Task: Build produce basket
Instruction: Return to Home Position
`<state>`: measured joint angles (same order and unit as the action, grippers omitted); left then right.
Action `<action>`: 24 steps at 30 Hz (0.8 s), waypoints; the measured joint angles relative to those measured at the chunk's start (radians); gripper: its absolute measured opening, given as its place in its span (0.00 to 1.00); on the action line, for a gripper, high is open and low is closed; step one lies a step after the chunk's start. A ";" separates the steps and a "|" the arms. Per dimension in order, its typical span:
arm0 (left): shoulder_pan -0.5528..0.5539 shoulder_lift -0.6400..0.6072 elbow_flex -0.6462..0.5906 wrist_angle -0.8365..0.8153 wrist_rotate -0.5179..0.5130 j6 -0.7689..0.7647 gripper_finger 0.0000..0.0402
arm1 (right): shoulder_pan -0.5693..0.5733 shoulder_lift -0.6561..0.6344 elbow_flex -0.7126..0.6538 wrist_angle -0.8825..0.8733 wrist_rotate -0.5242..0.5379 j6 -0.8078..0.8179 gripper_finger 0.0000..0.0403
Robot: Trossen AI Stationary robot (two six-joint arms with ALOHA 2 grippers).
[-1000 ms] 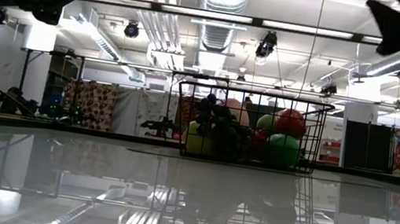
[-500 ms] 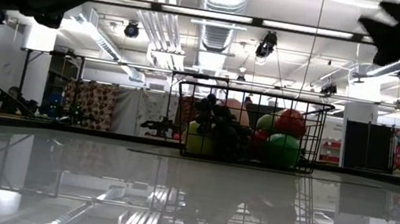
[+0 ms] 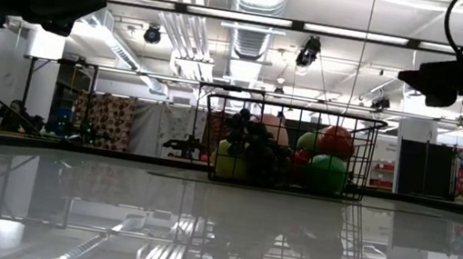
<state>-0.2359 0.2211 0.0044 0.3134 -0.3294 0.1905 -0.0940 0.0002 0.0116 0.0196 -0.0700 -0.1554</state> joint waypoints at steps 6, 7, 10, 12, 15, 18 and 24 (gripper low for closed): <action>0.000 0.011 0.000 0.000 0.000 0.000 0.14 | 0.000 0.000 -0.001 0.003 0.001 -0.034 0.62; 0.000 0.012 0.000 0.000 0.000 0.000 0.14 | 0.000 0.000 -0.001 0.003 0.002 -0.037 0.62; 0.000 0.016 0.000 0.000 0.000 0.000 0.14 | 0.000 0.005 -0.001 0.005 0.002 -0.037 0.62; 0.000 0.016 0.000 0.000 0.000 0.000 0.14 | 0.000 0.016 -0.001 0.005 0.002 -0.037 0.62; 0.000 0.014 0.000 0.000 0.000 0.000 0.14 | 0.000 0.029 -0.001 0.005 0.002 -0.037 0.61; 0.000 0.017 0.000 0.000 0.000 0.000 0.14 | 0.000 0.036 -0.001 0.006 0.002 -0.037 0.61; 0.000 0.017 0.000 0.000 0.000 0.000 0.14 | 0.000 0.040 -0.001 0.006 0.003 -0.036 0.61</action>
<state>-0.2357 0.2382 0.0044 0.3134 -0.3290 0.1905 -0.0940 0.0404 0.0105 0.0257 -0.0675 -0.1917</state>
